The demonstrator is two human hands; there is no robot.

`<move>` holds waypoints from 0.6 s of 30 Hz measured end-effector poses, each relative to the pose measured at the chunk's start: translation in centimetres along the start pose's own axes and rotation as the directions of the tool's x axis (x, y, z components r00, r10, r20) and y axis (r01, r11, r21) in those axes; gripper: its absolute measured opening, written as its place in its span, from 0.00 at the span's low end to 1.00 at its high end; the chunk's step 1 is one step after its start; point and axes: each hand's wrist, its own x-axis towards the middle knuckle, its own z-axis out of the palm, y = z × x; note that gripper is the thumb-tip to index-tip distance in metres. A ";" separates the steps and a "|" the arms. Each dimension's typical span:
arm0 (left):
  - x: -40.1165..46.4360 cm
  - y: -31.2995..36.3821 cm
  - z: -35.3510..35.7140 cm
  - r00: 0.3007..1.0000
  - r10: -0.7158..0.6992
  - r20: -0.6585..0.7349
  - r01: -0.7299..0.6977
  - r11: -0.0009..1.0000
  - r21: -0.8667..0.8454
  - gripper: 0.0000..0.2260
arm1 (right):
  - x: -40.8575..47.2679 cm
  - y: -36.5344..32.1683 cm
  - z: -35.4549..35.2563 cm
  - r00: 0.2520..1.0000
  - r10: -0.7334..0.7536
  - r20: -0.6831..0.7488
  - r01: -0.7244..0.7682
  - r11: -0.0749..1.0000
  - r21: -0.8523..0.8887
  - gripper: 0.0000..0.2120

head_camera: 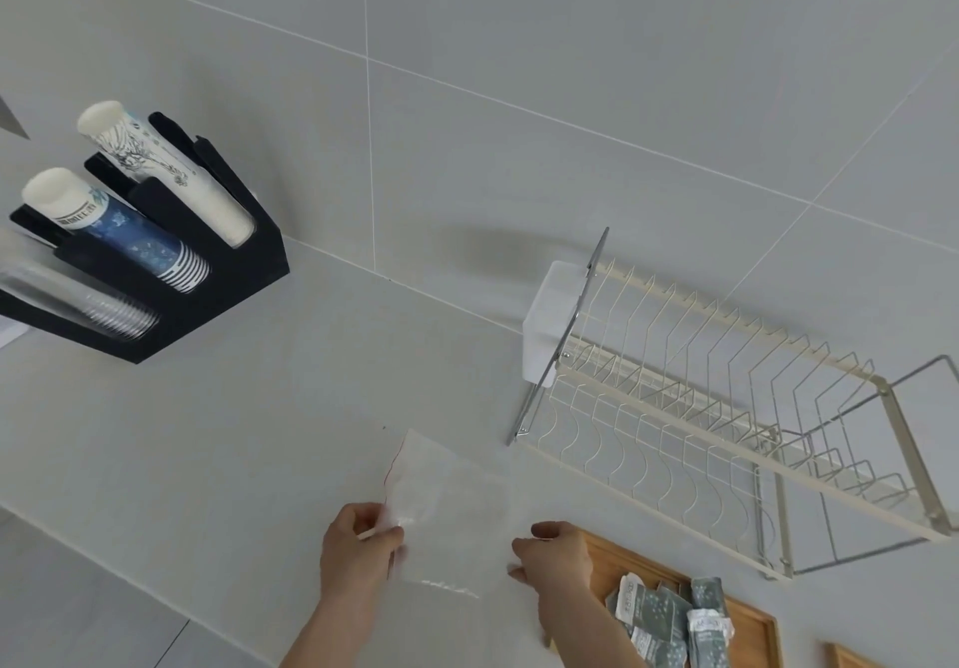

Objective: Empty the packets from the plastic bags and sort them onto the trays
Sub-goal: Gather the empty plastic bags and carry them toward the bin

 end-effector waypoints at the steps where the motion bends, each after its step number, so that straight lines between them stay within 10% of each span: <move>1: -0.2 0.3 0.1 1.000 0.011 0.019 -0.010 1.000 -0.027 0.12 | 0.1 0.0 -0.1 1.000 0.023 0.011 -0.024 0.999 0.038 0.15; 6: -1.6 2.0 1.2 0.991 0.027 0.129 -0.005 0.986 -0.167 0.21 | 1.5 0.0 -1.0 0.989 0.128 0.070 -0.143 0.947 0.288 0.29; 18: -3.6 1.9 6.0 0.910 -0.083 0.407 0.109 0.993 -0.041 0.25 | 2.3 2.3 -9.1 0.986 -0.025 0.167 -0.079 0.805 0.588 0.09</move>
